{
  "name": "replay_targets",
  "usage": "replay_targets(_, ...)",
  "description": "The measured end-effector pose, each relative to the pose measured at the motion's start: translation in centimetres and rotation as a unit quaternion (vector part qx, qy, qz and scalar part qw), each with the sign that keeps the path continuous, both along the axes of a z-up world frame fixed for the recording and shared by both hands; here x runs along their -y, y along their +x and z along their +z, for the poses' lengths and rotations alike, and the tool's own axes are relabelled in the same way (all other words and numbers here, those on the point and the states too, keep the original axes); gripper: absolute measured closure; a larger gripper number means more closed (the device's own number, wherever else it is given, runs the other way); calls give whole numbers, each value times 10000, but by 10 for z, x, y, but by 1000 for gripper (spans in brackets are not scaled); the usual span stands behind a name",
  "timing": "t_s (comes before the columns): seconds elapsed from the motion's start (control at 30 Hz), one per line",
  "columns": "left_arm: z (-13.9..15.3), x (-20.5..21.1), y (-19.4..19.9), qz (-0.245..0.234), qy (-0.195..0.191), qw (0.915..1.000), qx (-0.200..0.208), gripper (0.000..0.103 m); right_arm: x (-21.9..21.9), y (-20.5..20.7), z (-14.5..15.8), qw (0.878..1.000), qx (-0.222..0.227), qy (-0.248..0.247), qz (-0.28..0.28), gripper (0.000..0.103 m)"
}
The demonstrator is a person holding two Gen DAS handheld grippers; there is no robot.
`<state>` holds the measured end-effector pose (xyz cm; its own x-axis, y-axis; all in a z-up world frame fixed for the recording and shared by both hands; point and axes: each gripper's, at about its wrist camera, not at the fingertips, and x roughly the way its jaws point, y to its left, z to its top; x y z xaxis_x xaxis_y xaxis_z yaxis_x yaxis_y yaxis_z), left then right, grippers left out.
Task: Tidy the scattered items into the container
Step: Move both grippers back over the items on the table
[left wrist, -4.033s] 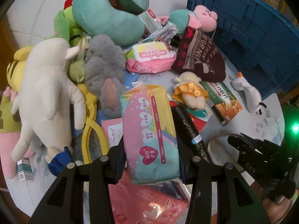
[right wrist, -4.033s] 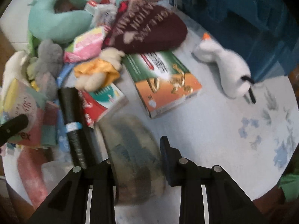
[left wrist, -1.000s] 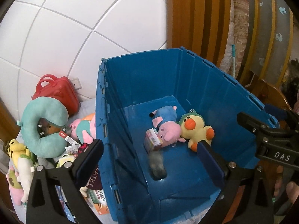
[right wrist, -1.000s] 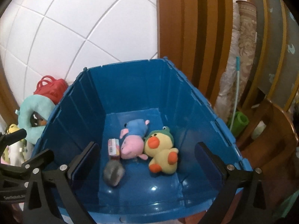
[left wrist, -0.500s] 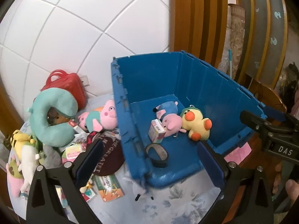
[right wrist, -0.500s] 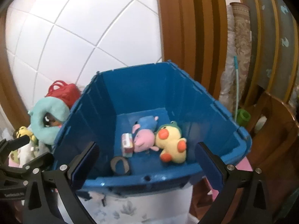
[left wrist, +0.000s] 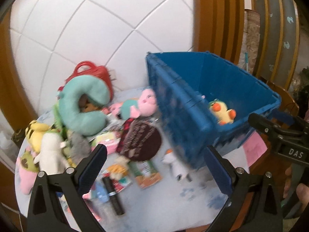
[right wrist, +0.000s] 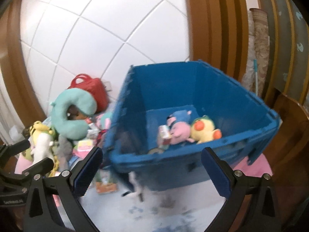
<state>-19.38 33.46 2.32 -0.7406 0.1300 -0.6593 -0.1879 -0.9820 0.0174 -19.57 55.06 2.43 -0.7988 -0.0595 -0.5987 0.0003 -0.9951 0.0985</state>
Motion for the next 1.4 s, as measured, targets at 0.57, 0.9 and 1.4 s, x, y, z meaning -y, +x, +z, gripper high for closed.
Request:
replay_targets(0.57, -98, 215, 51, 1049, -152, 9897, 961, 2, 182, 42, -85, 9957, 793, 165, 439, 0)
replay_targets(0.9, -167, 263, 52, 2087, -118, 9643, 1625, 2, 235, 5, -155, 9775, 1593, -95, 1382, 0)
replay_targets(1.4, -255, 242, 45, 1778, 65, 9593, 2193, 2, 262, 25, -227, 9678, 2255, -26, 1117, 8)
